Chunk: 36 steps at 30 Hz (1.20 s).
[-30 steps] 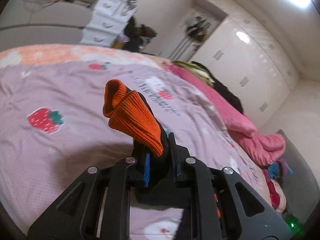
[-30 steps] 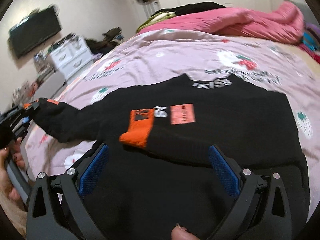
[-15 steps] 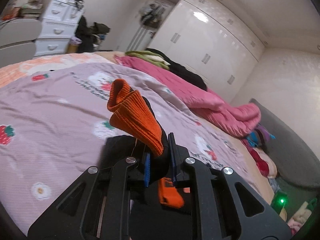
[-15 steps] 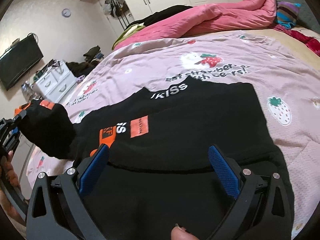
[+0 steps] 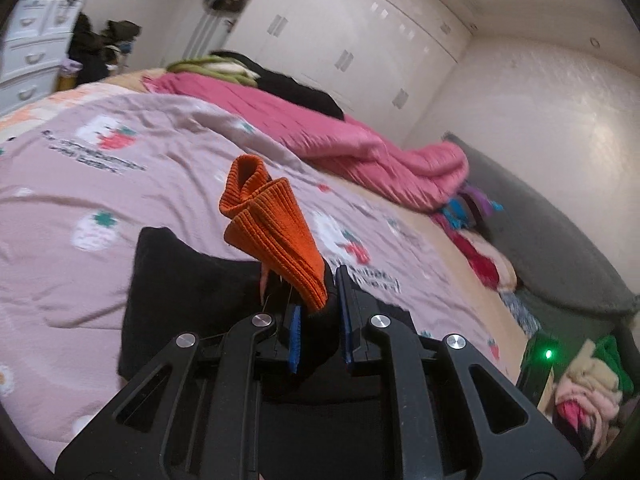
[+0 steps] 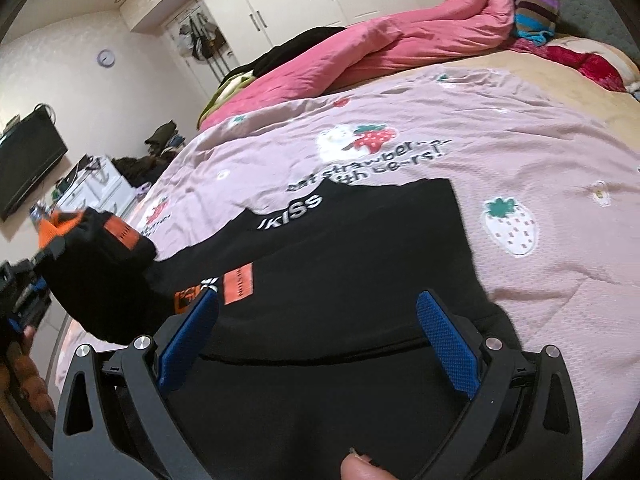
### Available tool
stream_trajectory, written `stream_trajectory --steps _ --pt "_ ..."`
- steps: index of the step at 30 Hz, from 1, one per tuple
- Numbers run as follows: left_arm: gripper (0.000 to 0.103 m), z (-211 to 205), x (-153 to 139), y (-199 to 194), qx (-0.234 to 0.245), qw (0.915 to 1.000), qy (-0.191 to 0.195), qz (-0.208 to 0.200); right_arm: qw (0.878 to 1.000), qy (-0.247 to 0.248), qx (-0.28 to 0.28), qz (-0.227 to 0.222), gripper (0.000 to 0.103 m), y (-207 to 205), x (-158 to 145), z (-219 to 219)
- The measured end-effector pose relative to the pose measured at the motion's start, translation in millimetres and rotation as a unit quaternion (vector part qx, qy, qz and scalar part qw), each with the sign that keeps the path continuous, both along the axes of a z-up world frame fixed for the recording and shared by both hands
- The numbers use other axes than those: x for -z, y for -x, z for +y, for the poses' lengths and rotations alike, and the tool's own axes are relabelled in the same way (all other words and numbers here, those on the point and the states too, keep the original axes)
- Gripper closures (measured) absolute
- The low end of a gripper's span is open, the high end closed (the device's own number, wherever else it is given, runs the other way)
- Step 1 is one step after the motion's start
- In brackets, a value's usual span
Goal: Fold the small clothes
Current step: 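Carry the sock over the sweatshirt and release it with the left tool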
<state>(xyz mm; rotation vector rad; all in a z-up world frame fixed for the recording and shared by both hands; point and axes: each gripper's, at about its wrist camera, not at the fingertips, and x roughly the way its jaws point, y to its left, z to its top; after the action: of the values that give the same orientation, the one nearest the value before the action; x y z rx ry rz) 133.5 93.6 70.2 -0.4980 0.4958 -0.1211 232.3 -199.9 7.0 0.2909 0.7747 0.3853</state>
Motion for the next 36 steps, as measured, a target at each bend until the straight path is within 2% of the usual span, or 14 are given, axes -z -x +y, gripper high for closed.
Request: stream_trajectory --steps 4,11,19,21,25,27,30,32,36 --pt "0.095 -18 15 -13 0.03 0.9992 -0.016 0.019 1.0 -0.002 0.018 0.005 0.004 -3 1 -13" --pt "0.095 -35 55 -27 0.084 0.9942 -0.007 0.067 0.999 -0.013 0.047 0.021 0.004 -11 7 -29" --pt "0.092 -63 72 -28 0.143 0.9852 -0.026 0.092 0.997 -0.017 0.058 0.039 0.004 -12 15 -34" --pt "0.082 -70 75 -27 0.161 0.9814 -0.031 0.099 0.997 -0.019 0.062 0.042 0.004 -11 16 -36" --pt "0.074 -82 82 -23 0.187 0.9753 -0.04 0.11 0.997 -0.02 0.067 0.046 0.004 -8 18 -40" --pt "0.068 -84 83 -24 0.195 0.9732 -0.035 0.116 0.996 -0.022 0.068 0.05 0.004 -3 20 -42" --pt "0.043 -80 80 -23 0.2 0.9724 -0.02 0.119 0.996 -0.026 0.064 0.062 0.004 2 27 -43" --pt "0.042 -77 77 -22 0.2 0.9728 -0.013 0.116 0.995 -0.027 0.059 0.073 0.004 6 33 -40" --pt "0.036 -66 69 -23 0.18 0.9769 -0.026 0.112 0.995 -0.032 0.031 0.088 0.004 14 41 -26"
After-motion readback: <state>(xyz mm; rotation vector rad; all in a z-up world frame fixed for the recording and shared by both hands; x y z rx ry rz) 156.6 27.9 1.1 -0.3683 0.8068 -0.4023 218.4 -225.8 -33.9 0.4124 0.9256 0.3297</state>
